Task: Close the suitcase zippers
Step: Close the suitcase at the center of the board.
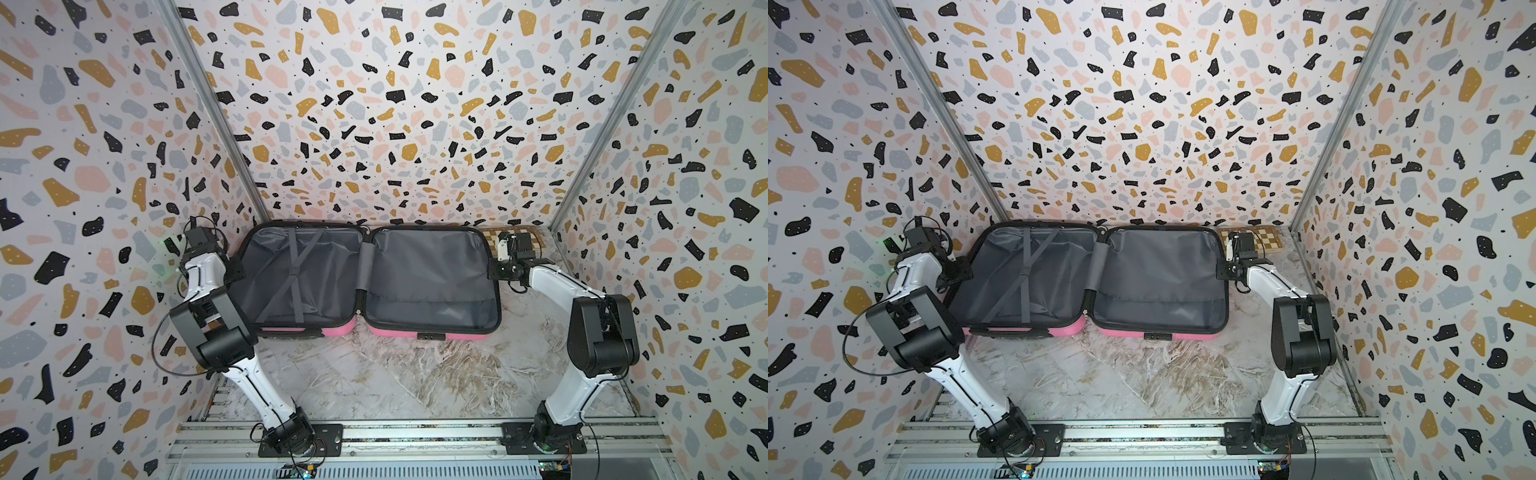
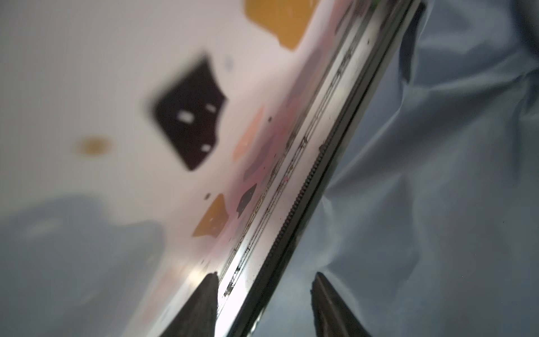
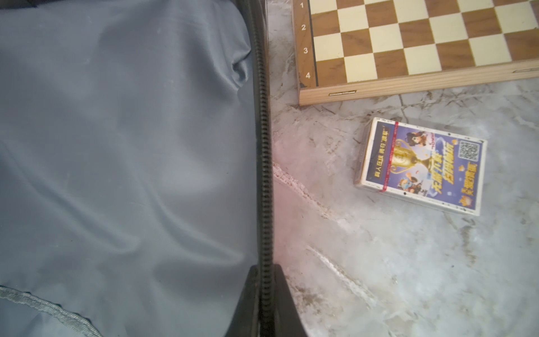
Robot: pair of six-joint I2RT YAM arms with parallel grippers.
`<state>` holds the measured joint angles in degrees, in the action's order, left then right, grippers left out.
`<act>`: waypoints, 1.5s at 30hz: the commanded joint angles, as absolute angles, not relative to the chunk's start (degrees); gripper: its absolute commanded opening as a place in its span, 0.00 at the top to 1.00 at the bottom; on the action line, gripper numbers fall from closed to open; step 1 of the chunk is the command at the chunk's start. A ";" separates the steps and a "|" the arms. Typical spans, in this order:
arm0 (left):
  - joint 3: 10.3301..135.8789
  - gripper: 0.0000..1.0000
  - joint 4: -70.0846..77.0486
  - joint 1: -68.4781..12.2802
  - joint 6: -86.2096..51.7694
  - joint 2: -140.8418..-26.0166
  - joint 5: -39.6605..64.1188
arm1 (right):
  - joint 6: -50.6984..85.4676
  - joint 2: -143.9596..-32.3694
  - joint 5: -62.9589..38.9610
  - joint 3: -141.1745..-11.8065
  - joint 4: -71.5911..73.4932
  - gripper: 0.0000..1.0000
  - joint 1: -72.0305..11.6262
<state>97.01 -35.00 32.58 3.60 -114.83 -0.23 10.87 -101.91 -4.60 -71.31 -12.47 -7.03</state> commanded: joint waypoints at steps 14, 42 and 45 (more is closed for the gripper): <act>103.84 1.00 -38.84 32.78 1.95 -108.12 7.79 | 12.61 -101.43 -5.51 -70.51 -14.02 1.00 -5.54; 127.03 1.00 -49.05 -4.26 16.17 -92.98 -13.00 | 27.48 -97.49 -27.03 -65.14 -4.22 1.00 -12.48; 128.57 1.00 -49.27 -9.38 18.54 -93.20 -15.83 | 31.09 -96.54 -28.41 -63.86 -1.36 1.00 -14.16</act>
